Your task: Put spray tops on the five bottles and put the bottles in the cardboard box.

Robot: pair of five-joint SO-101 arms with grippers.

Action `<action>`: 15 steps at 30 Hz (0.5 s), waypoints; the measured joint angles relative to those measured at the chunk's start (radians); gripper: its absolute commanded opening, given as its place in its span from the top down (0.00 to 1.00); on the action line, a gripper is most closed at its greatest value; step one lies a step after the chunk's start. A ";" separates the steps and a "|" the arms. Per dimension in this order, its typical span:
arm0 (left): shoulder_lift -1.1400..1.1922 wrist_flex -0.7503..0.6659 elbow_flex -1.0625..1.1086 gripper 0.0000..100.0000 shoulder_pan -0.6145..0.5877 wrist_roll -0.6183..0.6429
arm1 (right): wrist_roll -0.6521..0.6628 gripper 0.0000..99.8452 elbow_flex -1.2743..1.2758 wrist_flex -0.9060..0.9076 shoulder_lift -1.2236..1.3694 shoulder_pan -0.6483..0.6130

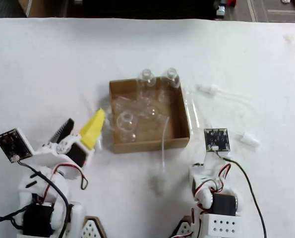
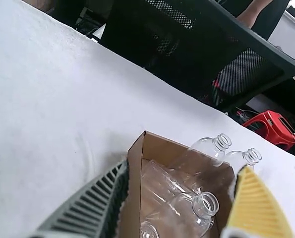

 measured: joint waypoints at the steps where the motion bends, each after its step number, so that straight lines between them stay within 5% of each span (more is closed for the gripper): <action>1: 0.000 0.000 0.000 0.69 0.000 0.000 | 0.000 0.98 0.000 0.000 0.000 0.000; 6: -0.002 0.006 0.006 0.74 0.000 -0.035 | 0.000 0.98 0.000 0.000 0.000 0.000; 11: 0.002 0.006 0.006 0.90 0.000 -0.193 | 0.000 0.98 0.000 0.000 0.000 0.000; 15: -0.002 -0.008 0.020 0.92 0.000 -0.316 | 0.000 0.98 0.000 0.000 0.000 0.000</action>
